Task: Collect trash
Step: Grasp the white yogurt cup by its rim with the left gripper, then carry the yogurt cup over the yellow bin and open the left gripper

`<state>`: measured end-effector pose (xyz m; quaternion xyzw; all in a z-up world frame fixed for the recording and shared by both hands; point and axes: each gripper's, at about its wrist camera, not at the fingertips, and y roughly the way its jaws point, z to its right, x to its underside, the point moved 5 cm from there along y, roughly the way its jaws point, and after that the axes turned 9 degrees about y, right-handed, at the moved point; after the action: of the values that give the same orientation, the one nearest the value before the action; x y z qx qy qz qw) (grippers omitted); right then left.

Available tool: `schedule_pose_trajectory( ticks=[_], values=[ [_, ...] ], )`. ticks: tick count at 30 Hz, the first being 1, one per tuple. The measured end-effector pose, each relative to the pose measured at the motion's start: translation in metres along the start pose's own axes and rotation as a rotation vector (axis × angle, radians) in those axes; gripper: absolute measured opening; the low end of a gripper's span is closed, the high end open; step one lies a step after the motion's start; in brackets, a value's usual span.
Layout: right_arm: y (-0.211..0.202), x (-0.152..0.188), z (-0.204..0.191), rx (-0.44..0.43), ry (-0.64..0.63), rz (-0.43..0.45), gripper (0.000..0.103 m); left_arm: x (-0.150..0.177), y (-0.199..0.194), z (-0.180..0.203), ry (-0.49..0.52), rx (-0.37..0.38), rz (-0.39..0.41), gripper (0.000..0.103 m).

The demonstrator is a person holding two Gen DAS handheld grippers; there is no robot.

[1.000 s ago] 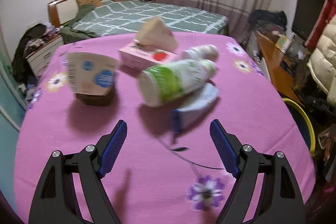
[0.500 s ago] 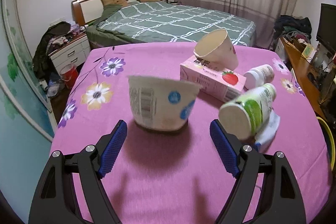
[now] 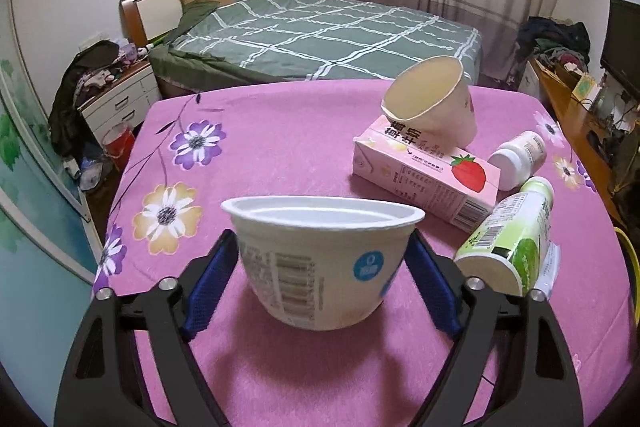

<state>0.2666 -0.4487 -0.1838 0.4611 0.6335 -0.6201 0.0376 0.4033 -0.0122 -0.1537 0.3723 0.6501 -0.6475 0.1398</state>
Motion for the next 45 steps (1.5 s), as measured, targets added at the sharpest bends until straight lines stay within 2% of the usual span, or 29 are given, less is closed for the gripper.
schedule_pose_trajectory(
  ticks=[4,7,14,19,22,28,35,45],
  values=[
    [0.0,-0.002,-0.003,-0.007,0.004,0.001,0.038,-0.002,-0.002,0.002,-0.001,0.006,0.006,0.08],
    [-0.005,-0.003,-0.003,-0.014,0.007,0.009,0.038,-0.003,-0.013,0.002,0.004,-0.022,0.027,0.08],
    [-0.013,-0.001,0.002,-0.038,0.018,0.026,0.038,-0.013,-0.061,0.009,0.009,-0.051,0.106,0.08],
    [-0.018,0.001,0.01,-0.05,0.03,0.031,0.038,-0.014,-0.092,0.032,0.024,-0.02,0.144,0.08],
    [-0.02,0.003,0.018,-0.047,0.036,0.031,0.038,-0.012,-0.105,0.057,0.033,0.034,0.158,0.08],
    [-0.026,0.006,0.043,-0.039,0.063,0.036,0.038,-0.01,-0.115,0.125,0.077,0.16,0.169,0.08],
    [-0.037,0.011,0.08,-0.005,0.088,0.039,0.038,-0.004,-0.104,0.243,0.21,0.338,0.116,0.08],
    [-0.057,0.024,0.138,0.093,0.114,0.06,0.038,0.012,-0.088,0.39,0.386,0.496,0.041,0.08]
  ],
)
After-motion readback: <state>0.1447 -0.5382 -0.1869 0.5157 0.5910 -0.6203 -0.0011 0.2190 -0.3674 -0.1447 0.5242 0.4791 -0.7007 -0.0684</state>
